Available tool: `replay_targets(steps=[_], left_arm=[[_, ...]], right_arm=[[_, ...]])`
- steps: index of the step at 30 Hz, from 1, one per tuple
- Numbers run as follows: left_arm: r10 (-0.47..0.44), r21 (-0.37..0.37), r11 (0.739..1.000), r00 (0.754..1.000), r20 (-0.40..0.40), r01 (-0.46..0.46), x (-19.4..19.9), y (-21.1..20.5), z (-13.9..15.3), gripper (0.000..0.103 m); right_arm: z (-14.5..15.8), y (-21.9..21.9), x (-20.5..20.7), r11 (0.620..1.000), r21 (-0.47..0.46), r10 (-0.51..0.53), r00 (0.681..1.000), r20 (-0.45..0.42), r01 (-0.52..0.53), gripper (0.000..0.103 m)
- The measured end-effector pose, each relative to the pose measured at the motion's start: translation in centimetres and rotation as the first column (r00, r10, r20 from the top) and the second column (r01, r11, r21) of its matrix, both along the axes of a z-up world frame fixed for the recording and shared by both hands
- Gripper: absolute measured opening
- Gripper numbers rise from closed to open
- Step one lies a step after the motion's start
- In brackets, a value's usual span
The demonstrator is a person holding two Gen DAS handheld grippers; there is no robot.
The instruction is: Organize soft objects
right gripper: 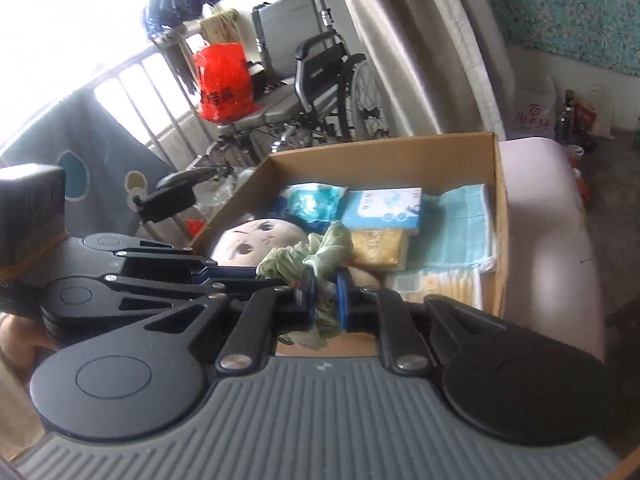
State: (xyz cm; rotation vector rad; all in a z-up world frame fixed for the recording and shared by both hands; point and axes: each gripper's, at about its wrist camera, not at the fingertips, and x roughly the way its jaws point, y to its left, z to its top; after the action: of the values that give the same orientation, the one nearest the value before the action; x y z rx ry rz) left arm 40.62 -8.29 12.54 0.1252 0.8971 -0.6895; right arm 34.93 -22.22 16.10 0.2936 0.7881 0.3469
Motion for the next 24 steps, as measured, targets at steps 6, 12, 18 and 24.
replay_targets(steps=[6,12,18,24], left_arm=[[0.099,0.164,0.984,0.982,-0.161,-0.073,6.9,-3.8,-6.0,0.012],[0.148,0.224,0.969,0.970,-0.191,-0.104,8.6,-4.4,-9.3,0.014],[0.178,0.179,0.975,0.945,-0.275,-0.131,9.3,-3.3,-9.0,0.027],[0.207,0.091,0.977,0.957,-0.205,-0.192,7.3,-1.3,-5.5,0.050]], right_arm=[[-6.5,0.1,8.5,0.980,-0.194,-0.009,0.970,-0.242,-0.040,0.010],[-11.0,1.2,12.0,0.952,-0.285,-0.004,0.926,-0.377,-0.112,0.009],[-12.2,2.1,13.7,0.949,-0.283,0.000,0.898,-0.441,-0.139,0.018],[-10.0,1.6,12.8,0.955,-0.279,-0.014,0.922,-0.386,-0.103,0.030]])
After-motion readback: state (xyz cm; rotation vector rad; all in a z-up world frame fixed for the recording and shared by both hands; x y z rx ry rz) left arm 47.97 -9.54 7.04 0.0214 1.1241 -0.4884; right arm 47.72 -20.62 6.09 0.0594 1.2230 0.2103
